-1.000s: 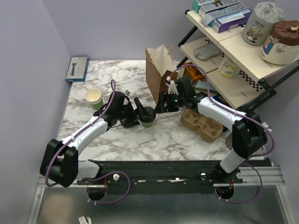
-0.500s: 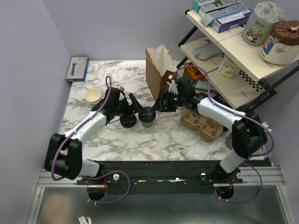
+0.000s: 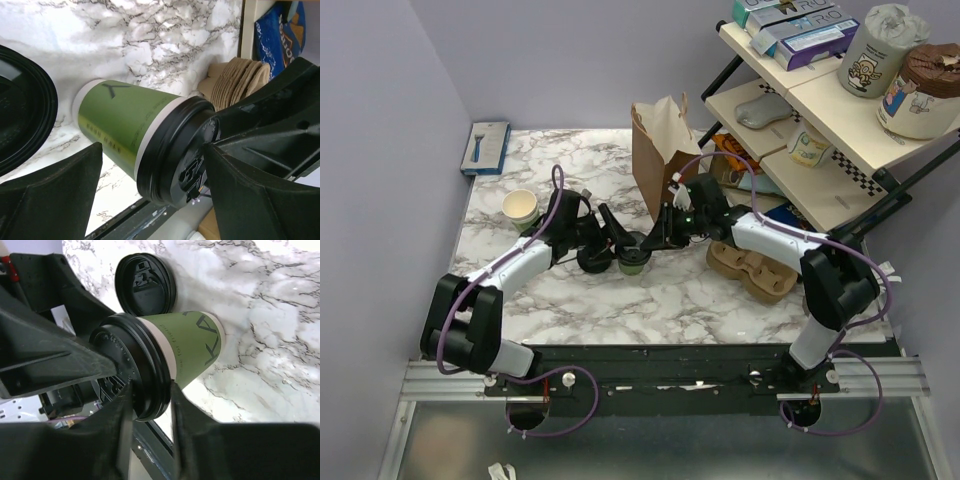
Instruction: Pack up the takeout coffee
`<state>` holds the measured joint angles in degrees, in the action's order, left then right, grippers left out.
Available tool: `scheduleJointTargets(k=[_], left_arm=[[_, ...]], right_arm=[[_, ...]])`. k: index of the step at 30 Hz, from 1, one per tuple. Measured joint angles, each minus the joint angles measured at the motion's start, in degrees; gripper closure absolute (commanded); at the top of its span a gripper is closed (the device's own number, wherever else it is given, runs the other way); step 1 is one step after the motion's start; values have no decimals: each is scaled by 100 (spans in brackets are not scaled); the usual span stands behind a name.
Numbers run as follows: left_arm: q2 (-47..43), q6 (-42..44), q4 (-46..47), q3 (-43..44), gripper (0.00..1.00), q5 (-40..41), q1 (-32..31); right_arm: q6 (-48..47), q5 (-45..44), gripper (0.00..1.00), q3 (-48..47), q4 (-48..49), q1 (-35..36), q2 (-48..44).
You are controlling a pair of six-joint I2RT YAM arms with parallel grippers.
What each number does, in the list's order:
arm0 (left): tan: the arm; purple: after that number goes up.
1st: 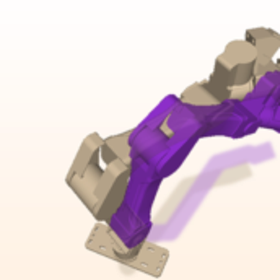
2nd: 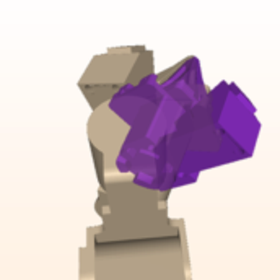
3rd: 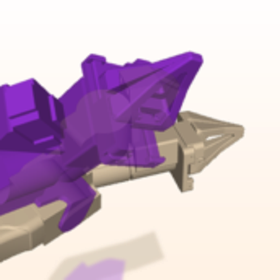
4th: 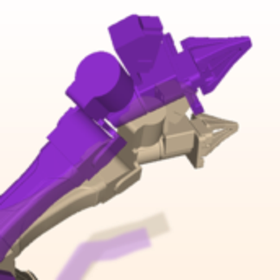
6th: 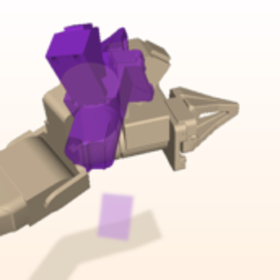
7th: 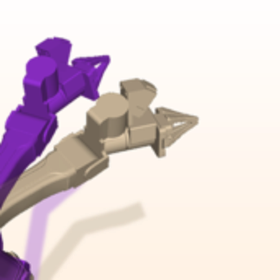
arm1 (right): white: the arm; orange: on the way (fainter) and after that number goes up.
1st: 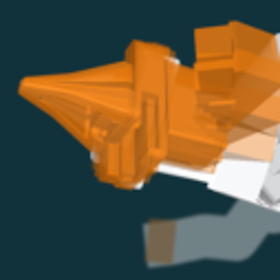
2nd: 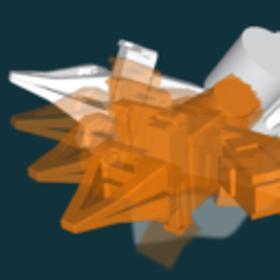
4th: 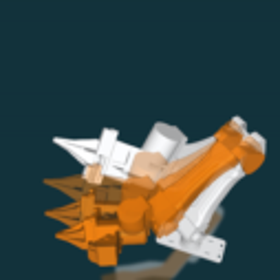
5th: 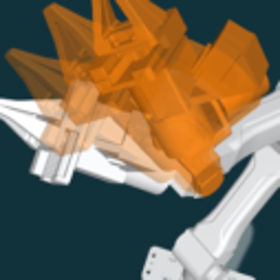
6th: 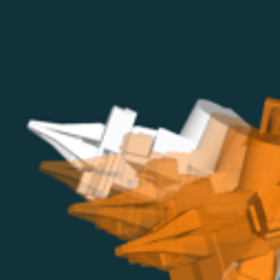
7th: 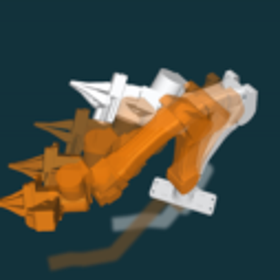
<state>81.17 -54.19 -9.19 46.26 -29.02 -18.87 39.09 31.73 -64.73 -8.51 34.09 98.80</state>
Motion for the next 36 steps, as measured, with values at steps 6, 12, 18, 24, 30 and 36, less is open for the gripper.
scheduleJointTargets(k=[6,12,18,24,30,36], left_arm=[[140,-177,341,-105,39,-205,28],[219,-249,634,-164,48,-361,57],[249,-282,680,-181,58,-387,66],[278,-321,761,-221,56,-400,76],[295,-376,787,-225,57,-380,76],[332,-433,774,-203,60,-356,79]], right_arm=[[142,94,72,116,216,-24,0],[140,96,81,146,286,-98,0],[140,83,82,232,426,-136,31],[50,57,92,188,409,-168,94],[-372,-166,97,223,435,-136,39],[-688,107,99,299,894,-201,219]])
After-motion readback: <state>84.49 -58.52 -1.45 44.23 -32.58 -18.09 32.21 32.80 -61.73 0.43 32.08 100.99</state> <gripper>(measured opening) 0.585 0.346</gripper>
